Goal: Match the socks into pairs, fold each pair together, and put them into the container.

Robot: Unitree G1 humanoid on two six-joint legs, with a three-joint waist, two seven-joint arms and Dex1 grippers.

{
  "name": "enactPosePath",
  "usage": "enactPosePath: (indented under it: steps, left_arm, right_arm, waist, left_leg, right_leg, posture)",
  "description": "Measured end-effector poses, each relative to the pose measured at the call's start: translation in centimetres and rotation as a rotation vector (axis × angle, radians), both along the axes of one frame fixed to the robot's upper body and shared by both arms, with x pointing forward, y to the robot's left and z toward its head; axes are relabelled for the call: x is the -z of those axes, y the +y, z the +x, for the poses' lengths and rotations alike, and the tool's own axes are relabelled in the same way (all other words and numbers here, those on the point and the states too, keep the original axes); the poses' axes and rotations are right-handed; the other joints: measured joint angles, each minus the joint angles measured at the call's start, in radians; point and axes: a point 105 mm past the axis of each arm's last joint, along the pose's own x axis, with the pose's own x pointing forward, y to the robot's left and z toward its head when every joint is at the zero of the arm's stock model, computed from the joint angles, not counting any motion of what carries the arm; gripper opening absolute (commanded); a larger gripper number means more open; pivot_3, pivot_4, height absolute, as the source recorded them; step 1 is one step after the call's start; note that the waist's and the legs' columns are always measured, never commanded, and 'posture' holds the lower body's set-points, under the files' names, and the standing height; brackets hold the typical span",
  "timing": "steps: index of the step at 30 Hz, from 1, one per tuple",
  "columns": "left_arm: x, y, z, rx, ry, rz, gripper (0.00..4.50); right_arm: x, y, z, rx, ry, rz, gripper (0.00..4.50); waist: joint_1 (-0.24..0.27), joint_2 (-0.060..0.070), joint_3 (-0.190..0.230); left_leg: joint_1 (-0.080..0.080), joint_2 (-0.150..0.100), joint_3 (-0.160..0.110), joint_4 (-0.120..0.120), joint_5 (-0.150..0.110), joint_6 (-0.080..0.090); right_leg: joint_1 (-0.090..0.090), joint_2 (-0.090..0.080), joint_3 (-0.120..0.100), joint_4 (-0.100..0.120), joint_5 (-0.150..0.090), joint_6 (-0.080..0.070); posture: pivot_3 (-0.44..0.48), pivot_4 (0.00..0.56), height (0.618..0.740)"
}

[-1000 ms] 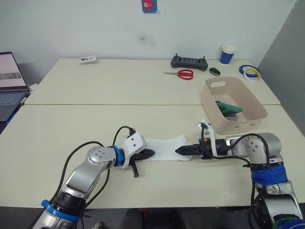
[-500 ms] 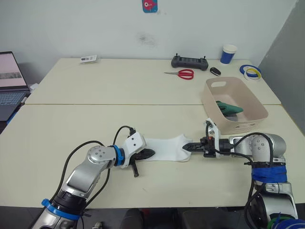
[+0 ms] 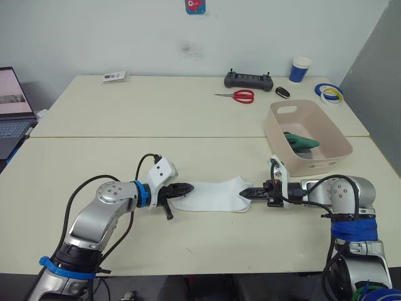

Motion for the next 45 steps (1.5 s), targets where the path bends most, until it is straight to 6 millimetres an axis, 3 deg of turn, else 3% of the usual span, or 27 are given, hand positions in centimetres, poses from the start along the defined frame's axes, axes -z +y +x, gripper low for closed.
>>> enactPosePath:
  steps: [9, 19, 28, 36, 41, 45]
  left_arm:
    - [1.1, 0.0, 0.0, 0.018, -0.006, 0.046, 0.0]
    - [1.2, -0.3, 0.0, 0.025, -0.01, 0.042, 0.0]
    - [1.2, -0.4, 0.0, 0.011, 0.009, 0.029, 0.0]
    - [1.1, -0.3, -0.2, 0.001, 0.015, 0.026, 0.0]
    - [1.2, -0.3, -0.3, -0.007, 0.012, 0.026, 0.0]
    - [1.2, -0.2, -0.3, -0.009, 0.012, 0.026, 0.0]
  right_arm:
    - [-0.2, 0.0, -0.1, -0.006, -0.004, 0.005, 0.02]
    - [-3.9, 4.3, -0.6, -0.144, -0.122, 0.106, 0.02]
    - [-2.5, 8.4, -0.5, -0.177, -0.081, 0.101, 0.02]
    - [-1.9, 10.2, -0.1, -0.199, -0.116, 0.042, 0.02]
    - [-1.6, 11.1, 0.1, -0.204, -0.117, 0.043, 1.43]
    - [-2.4, 12.0, 0.0, -0.226, -0.13, 0.072, 2.85]
  waist:
    - [0.0, 0.0, 0.0]
    - [0.0, 0.0, 0.0]
    - [0.0, 0.0, 0.0]
    - [-0.001, 0.0, 0.0]
    - [-0.001, 0.0, 0.0]
    - [-0.001, 0.0, 0.0]
  left_leg:
    - [0.0, 0.0, 0.0, 0.0, 0.0, 0.0]
    - [0.0, 0.0, 0.0, 0.0, 0.0, 0.0]
    - [0.0, 0.0, 0.0, 0.0, 0.0, 0.0]
    - [0.0, 0.001, 0.0, 0.0, 0.0, 0.0]
    - [0.0, 0.001, 0.0, 0.0, 0.0, 0.0]
    - [0.0, 0.001, 0.0, 0.0, 0.0, 0.0]
  right_leg:
    - [0.0, 0.0, 0.0, 0.0, 0.0, 0.0]
    - [0.0, 0.0, 0.0, 0.0, 0.0, 0.0]
    - [0.0, 0.0, 0.0, 0.001, 0.0, 0.0]
    - [0.0, 0.0, 0.0, 0.001, 0.0, 0.0]
    - [-0.001, 0.0, 0.0, 0.0, 0.0, 0.0]
    - [0.0, 0.0, 0.0, 0.001, 0.0, 0.0]
  posture:
    - [0.0, 0.15, 0.74]
    - [0.0, 0.15, 0.74]
    - [0.0, 0.15, 0.74]
    - [0.0, 0.15, 0.74]
    - [0.0, 0.15, 0.74]
    - [0.0, 0.15, 0.74]
